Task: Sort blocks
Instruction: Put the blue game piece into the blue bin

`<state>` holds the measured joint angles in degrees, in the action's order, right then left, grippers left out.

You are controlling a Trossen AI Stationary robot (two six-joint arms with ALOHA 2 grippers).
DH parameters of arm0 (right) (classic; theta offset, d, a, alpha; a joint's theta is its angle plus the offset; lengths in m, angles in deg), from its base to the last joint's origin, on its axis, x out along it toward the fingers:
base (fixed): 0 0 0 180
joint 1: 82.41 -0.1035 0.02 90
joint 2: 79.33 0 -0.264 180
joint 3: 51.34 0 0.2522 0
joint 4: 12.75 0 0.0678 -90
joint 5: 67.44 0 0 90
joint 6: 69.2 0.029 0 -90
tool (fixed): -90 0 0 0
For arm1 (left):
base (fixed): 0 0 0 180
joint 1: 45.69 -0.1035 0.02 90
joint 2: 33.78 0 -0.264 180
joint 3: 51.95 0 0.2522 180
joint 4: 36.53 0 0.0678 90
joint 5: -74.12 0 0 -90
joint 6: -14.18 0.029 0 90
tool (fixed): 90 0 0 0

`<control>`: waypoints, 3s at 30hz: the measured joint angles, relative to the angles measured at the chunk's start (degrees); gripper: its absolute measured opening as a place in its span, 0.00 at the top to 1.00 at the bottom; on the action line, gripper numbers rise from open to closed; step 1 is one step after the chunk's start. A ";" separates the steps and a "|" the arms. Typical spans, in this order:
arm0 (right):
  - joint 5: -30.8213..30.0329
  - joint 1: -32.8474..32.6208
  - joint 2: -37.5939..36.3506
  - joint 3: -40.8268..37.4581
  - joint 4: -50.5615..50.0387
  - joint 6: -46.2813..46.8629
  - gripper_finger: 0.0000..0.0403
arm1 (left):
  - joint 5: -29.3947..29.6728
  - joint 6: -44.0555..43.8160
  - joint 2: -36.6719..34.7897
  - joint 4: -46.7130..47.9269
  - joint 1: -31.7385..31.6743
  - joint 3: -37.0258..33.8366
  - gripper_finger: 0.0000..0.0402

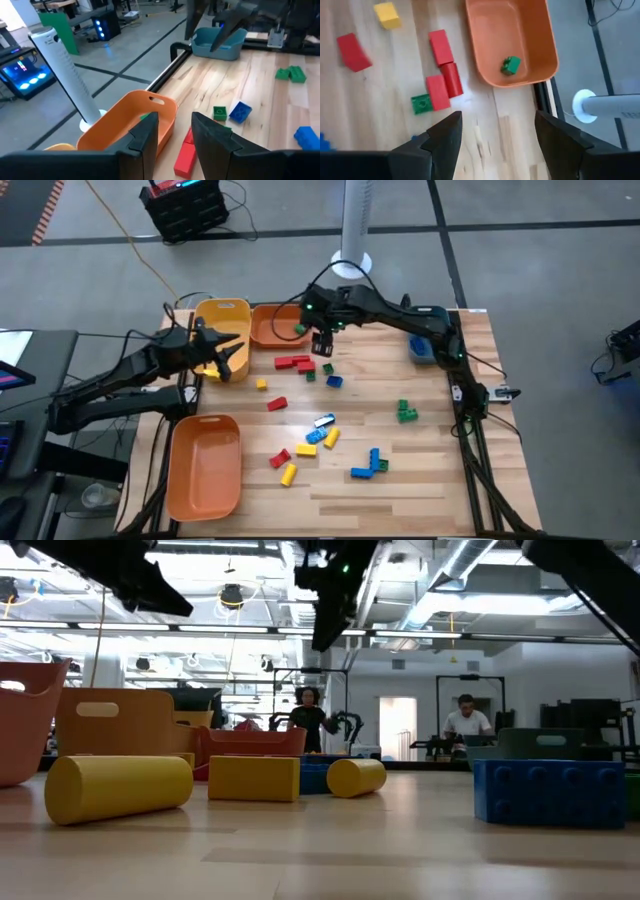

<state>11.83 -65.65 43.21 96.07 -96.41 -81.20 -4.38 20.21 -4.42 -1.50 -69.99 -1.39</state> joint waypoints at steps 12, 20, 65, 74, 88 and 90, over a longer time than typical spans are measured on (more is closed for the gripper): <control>-10.14 -3.36 -13.91 -3.59 -3.88 7.91 0.35 | -0.19 0.24 2.15 -7.31 0.00 -3.14 0.72; -11.95 -3.26 -24.12 -32.43 15.11 10.15 0.35 | 0.28 4.53 7.13 -11.27 0.00 -3.23 0.72; -4.64 -3.81 -23.26 -77.06 70.55 14.18 0.35 | 2.31 -1.50 9.95 -11.79 -0.07 -3.21 0.72; -4.58 -4.64 -23.26 -78.62 66.14 14.93 0.35 | 3.28 -2.76 9.95 -9.32 -0.07 -3.21 0.72; -3.46 -5.14 -23.54 -80.36 71.20 13.68 0.35 | 3.26 -2.90 9.95 -3.59 -0.07 -2.03 0.72; -2.47 -5.08 -23.59 -81.39 73.60 13.23 0.35 | 3.26 -2.90 9.95 -3.47 -0.07 -1.69 0.72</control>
<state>9.35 -70.74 19.62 14.68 -22.82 -67.97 -1.12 17.32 5.53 -4.96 -70.05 -3.09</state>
